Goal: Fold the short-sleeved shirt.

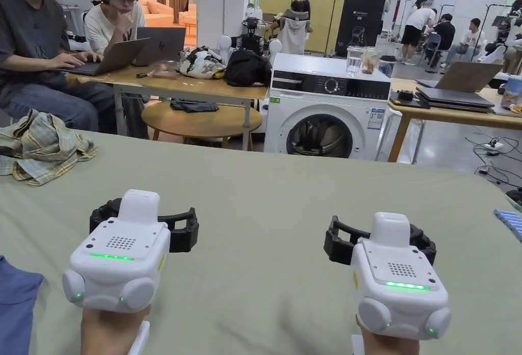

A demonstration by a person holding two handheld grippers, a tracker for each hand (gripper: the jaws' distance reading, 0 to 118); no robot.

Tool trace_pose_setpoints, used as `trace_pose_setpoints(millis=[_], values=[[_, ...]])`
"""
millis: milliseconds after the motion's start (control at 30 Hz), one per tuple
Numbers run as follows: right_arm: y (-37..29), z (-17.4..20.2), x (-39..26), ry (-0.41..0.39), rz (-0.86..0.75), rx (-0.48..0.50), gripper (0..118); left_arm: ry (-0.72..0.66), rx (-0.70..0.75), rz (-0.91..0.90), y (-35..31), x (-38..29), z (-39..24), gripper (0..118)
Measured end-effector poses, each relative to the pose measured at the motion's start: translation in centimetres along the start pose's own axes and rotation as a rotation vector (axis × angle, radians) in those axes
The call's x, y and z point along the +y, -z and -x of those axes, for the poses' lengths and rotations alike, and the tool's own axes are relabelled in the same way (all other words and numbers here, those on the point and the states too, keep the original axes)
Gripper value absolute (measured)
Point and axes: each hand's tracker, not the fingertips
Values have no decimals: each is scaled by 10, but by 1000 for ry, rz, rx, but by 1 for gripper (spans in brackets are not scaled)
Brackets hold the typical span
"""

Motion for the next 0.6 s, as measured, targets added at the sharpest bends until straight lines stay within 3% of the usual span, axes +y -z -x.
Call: trace_pose_setpoints(millis=[600], values=[[1, -3, -2, -8, 7, -4, 118, 2, -1, -22, 6, 2, 2, 116]])
